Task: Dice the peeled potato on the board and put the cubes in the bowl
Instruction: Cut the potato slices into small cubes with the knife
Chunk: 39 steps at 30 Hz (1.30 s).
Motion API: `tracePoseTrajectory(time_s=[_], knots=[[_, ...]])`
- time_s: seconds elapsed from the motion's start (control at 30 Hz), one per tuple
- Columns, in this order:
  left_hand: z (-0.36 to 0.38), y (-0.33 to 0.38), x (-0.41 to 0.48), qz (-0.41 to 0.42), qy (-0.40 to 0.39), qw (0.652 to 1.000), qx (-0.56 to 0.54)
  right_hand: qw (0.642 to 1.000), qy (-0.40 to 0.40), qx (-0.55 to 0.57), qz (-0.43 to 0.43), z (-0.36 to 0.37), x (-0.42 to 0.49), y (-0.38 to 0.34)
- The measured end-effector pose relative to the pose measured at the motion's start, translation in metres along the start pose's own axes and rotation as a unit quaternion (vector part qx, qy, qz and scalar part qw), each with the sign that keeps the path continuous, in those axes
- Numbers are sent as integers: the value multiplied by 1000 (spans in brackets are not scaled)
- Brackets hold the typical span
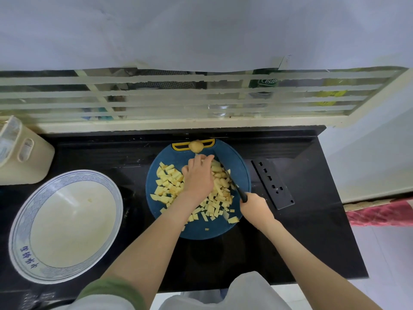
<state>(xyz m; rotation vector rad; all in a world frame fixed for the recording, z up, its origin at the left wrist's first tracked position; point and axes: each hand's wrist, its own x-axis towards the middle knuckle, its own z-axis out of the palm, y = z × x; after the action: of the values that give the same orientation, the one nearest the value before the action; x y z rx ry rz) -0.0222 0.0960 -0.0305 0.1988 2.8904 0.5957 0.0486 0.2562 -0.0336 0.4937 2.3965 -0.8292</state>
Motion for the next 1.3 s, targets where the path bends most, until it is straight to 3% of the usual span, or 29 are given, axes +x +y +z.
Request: tracePoseTrajectory(time_s=[0.13,0.23,0.4,0.7,0.9,1.03,1.3], knots=[[-15,-3,-6,15,39,999,-1,998,14,-61,-17,3,-7,-6],[-27,-4,-10,103,66,992,4,985,60,-155,-53,-4,-15,-11],[-40,-3,-19,226,-55,967,104,940,97,-303,-122,-15,-26,-23],[-56,-30,-35,90,-134,974,162,907,98,-376,-164,-8,-37,-35],[-54,-25,-50,225,-192,949,114,899,98,-392,-168,-4,-43,-35],[-53,-28,-49,160,-179,958,154,900,100,-389,-170,-6,-48,-32],[-53,-22,-57,11,-71,996,44,924,132,-331,-136,-11,-60,-9]])
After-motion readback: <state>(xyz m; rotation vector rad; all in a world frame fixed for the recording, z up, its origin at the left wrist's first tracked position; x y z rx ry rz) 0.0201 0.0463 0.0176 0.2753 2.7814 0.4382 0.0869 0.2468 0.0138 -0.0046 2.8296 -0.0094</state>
